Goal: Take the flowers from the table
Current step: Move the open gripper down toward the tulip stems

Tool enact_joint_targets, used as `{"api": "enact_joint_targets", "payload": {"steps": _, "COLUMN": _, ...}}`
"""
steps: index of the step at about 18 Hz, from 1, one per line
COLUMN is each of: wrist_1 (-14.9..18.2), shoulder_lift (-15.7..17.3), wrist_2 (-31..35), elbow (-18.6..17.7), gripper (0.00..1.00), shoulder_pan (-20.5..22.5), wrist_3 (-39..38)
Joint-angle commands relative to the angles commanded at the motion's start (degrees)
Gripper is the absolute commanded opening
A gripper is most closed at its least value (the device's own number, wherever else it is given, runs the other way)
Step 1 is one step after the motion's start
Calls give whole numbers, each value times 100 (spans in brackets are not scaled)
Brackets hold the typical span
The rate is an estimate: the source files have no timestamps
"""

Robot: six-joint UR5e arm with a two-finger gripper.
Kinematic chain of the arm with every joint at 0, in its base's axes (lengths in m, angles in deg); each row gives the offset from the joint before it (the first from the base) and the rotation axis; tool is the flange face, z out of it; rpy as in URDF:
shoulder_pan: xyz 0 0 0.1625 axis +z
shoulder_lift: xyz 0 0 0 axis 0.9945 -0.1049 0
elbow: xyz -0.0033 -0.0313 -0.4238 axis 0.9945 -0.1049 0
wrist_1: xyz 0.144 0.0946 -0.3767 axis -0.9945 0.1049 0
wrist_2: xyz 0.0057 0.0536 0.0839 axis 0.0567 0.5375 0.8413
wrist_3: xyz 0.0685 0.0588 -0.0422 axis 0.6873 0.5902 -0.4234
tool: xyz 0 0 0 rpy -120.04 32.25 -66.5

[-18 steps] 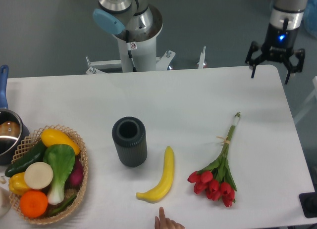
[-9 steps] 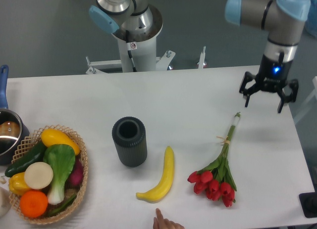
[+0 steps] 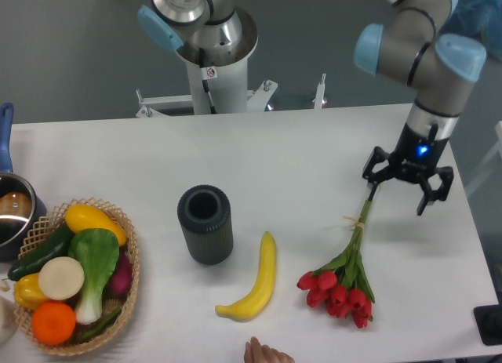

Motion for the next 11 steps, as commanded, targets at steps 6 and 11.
{"api": "enact_joint_targets", "payload": {"steps": 6, "wrist_1": -18, "shoulder_lift": -282, "wrist_2": -264, "elbow": -9, "gripper": 100, "shoulder_pan": -123, "wrist_3": 0}}
{"api": "enact_joint_targets", "payload": {"steps": 11, "wrist_1": -35, "shoulder_lift": -624, "wrist_2": -571, "elbow": 193, "gripper": 100, "shoulder_pan": -124, "wrist_3": 9}}
